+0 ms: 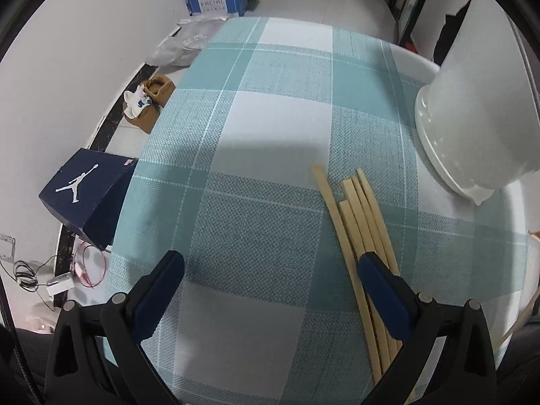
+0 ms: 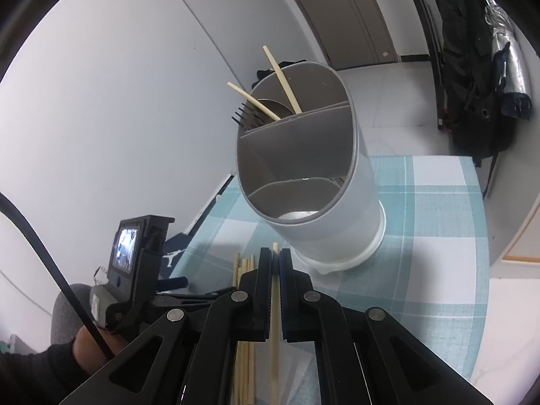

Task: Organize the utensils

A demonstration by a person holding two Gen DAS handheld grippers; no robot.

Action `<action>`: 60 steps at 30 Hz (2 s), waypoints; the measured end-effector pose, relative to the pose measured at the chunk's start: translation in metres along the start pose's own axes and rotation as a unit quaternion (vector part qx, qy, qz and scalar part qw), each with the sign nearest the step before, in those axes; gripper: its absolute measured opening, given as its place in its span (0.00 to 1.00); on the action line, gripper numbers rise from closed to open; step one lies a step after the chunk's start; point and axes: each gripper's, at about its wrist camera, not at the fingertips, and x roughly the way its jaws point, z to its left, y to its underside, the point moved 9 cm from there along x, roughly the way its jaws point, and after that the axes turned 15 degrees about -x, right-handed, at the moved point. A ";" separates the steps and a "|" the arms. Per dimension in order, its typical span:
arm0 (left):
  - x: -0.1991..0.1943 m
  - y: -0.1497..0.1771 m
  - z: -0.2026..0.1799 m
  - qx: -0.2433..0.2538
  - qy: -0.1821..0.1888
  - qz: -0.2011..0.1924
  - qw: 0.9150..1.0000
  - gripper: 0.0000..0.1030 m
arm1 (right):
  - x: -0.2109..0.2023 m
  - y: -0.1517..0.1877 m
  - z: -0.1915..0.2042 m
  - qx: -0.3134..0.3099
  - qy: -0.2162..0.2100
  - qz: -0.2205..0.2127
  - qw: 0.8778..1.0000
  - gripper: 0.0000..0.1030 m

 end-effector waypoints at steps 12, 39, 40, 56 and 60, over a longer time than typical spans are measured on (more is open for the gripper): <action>0.003 -0.011 0.015 -0.038 0.015 0.002 0.999 0.86 | 0.001 -0.002 -0.003 0.004 0.002 0.000 1.000 0.03; -0.046 -0.039 -0.018 -0.088 0.129 -0.075 0.985 0.03 | -0.027 -0.010 -0.008 -0.007 0.037 -0.037 0.999 0.03; -0.054 -0.040 -0.017 -0.088 0.138 -0.088 0.983 0.03 | -0.027 -0.010 -0.006 -0.010 0.040 -0.040 0.998 0.03; -0.151 -0.021 -0.030 -0.016 0.206 -0.202 0.957 0.02 | -0.049 -0.018 0.012 -0.032 0.069 -0.083 0.994 0.03; -0.162 -0.014 -0.030 -0.001 0.208 -0.217 0.954 0.02 | -0.054 -0.018 0.016 -0.039 0.079 -0.087 0.992 0.03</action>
